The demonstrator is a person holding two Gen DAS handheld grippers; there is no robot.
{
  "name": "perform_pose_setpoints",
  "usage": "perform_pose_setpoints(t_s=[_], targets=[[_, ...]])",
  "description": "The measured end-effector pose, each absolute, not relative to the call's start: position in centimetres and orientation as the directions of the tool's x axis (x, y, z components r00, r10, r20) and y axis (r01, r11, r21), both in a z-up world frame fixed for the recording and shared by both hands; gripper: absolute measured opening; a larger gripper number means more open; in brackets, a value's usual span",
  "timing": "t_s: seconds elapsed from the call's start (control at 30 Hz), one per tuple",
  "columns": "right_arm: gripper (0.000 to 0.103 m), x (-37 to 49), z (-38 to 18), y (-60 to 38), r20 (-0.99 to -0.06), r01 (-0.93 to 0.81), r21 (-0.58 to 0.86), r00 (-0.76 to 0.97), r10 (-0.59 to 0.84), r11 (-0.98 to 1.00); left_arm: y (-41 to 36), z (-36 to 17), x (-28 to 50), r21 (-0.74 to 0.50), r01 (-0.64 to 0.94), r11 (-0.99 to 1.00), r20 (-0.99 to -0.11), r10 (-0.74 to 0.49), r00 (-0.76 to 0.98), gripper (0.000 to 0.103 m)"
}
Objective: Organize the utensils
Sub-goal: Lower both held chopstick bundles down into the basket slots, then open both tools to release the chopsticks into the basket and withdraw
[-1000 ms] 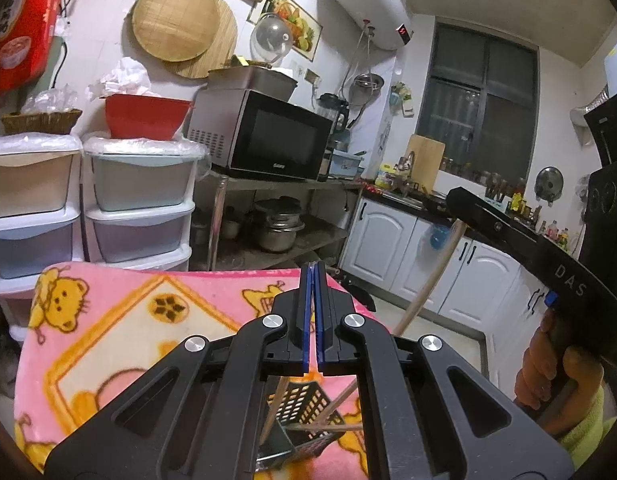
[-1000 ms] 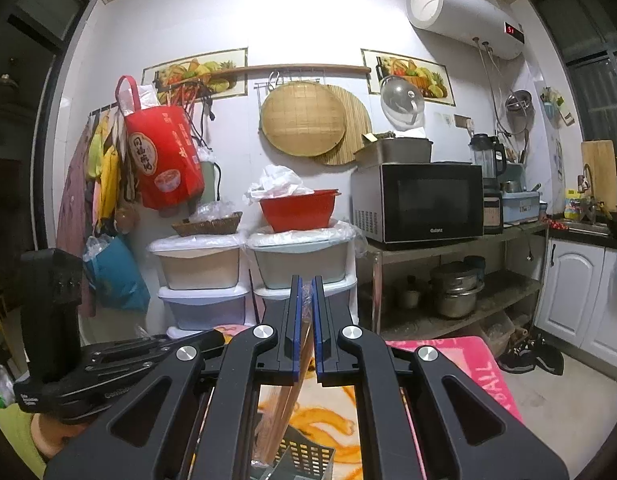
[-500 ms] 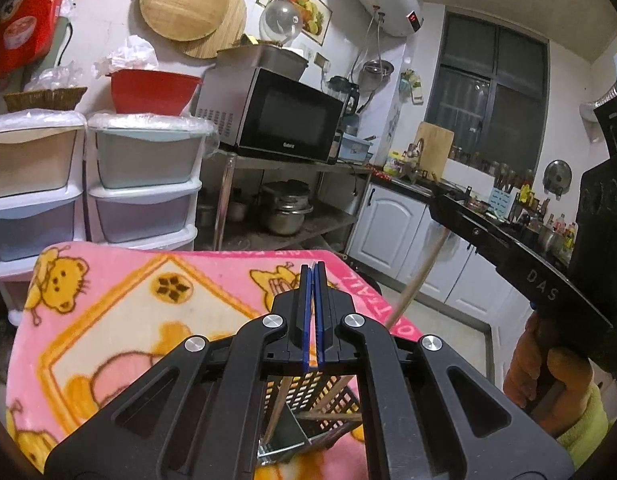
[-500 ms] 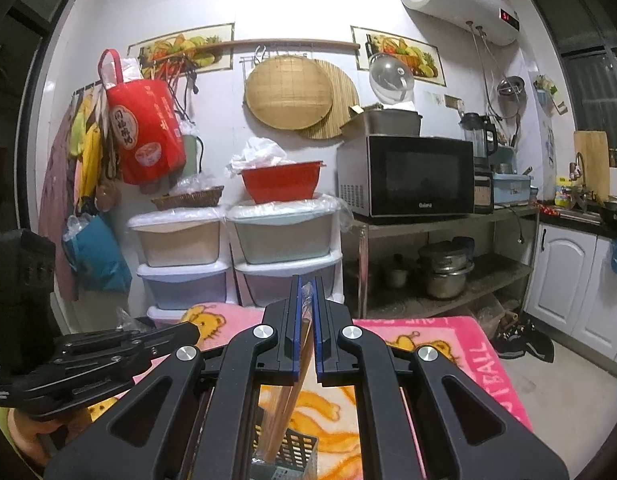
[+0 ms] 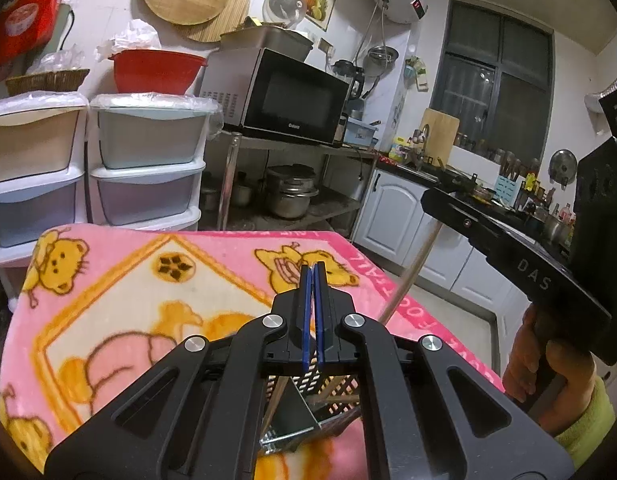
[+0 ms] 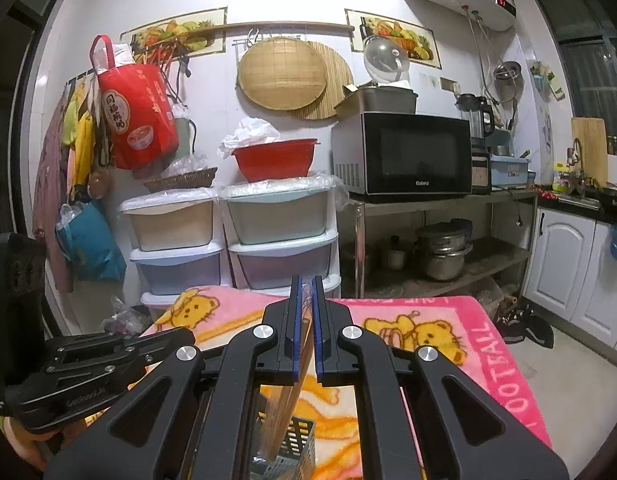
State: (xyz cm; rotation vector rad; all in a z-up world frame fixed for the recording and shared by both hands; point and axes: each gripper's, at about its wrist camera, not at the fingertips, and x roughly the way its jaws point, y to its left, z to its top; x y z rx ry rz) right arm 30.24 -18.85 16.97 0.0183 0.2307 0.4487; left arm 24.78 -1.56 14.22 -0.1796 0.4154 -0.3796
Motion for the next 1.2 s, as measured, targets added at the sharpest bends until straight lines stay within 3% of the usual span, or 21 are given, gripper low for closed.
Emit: perform_pose_setpoints(t_s=[1.07, 1.13, 1.2], targets=[[0.009, 30.5, 14.1, -19.1, -0.297, -0.381, 0.114, 0.868, 0.397, 0.917, -0.7, 12.4, 24.6, -0.269, 0.314, 0.910, -0.376, -0.399, 0.836, 0.001], [0.013, 30.2, 14.1, -19.3, -0.298, -0.380, 0.107, 0.870, 0.394, 0.919, -0.2, 12.3, 24.4, -0.276, 0.310, 0.910, -0.376, -0.399, 0.836, 0.003], [0.019, 30.0, 14.1, -19.3, -0.298, -0.380, 0.103, 0.870, 0.393, 0.919, 0.1, 12.2, 24.2, -0.282, 0.305, 0.910, -0.375, -0.397, 0.838, 0.019]])
